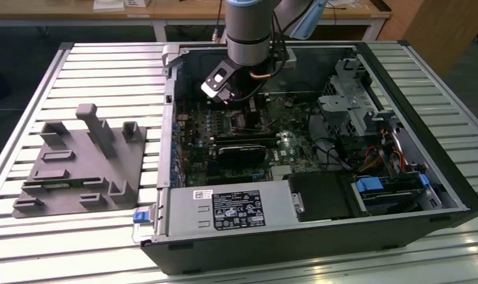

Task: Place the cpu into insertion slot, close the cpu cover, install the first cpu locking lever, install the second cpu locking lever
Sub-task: 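Place the cpu into insertion slot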

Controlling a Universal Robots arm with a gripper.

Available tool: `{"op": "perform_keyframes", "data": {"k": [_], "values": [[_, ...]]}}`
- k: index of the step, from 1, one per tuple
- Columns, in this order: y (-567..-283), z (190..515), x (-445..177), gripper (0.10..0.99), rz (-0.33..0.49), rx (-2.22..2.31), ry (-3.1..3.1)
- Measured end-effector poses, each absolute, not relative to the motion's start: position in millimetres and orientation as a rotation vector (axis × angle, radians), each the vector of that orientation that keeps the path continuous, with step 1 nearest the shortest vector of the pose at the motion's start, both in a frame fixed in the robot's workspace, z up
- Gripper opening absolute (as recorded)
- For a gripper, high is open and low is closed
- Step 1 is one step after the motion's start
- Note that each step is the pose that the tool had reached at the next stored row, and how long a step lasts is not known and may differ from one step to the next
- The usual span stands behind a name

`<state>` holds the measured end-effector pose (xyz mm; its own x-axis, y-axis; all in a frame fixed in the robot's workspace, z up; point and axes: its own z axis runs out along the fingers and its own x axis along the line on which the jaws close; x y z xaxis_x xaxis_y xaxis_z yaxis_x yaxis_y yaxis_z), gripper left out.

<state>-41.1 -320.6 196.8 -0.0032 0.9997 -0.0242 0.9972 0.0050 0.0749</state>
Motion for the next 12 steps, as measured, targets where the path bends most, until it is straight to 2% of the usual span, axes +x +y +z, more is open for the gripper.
{"op": "perform_keyframes", "data": {"k": [12], "values": [[-320.7, 192.2, -41.2, 0.541, 0.060, 2.140, 2.207]]}}
